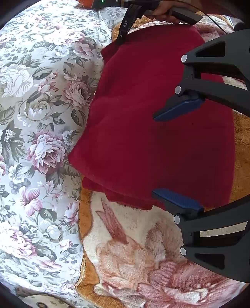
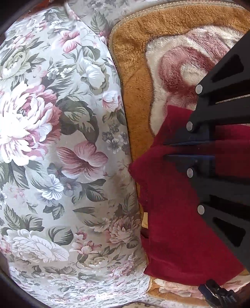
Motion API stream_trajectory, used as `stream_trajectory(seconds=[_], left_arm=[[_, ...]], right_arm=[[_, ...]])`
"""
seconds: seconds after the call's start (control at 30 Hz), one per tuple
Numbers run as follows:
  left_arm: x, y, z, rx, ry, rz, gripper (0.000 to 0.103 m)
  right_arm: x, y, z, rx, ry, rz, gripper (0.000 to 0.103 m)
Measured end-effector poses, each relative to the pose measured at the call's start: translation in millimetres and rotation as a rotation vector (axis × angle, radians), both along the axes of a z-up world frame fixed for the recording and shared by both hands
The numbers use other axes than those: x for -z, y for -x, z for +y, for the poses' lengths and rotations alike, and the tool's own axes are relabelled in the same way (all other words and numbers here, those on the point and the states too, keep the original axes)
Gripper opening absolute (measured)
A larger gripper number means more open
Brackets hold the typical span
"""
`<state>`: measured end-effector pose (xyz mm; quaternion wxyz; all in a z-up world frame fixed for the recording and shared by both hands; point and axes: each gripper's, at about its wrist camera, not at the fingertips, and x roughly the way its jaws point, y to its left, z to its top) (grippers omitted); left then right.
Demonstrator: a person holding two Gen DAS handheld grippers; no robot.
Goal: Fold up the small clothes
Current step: 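Fold the hem end up over the sweater strip with both tools and release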
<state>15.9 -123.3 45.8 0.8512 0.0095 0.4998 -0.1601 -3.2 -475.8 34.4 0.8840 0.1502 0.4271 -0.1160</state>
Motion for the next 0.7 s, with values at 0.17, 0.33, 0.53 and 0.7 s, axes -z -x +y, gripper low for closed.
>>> stream_trajectory(seconds=[0.17, 0.33, 0.53, 0.7], left_arm=[[6, -3, -8, 0.006, -0.014, -0.009, 0.072], [-10, 3, -2, 0.023, 0.013, -0.027, 0.072], [-29, 16, 7, 0.025, 0.005, -0.060, 0.072], [-26, 22, 9, 0.017, 0.005, -0.022, 0.072]], right_arm=[[14, -12, -2, -0.003, 0.019, 0.052, 0.007], [-31, 25, 8, -0.014, 0.007, 0.011, 0.012], [-34, 83, 42, -0.116, -0.046, -0.030, 0.017], [6, 83, 57, -0.142, -0.003, 0.077, 0.018]])
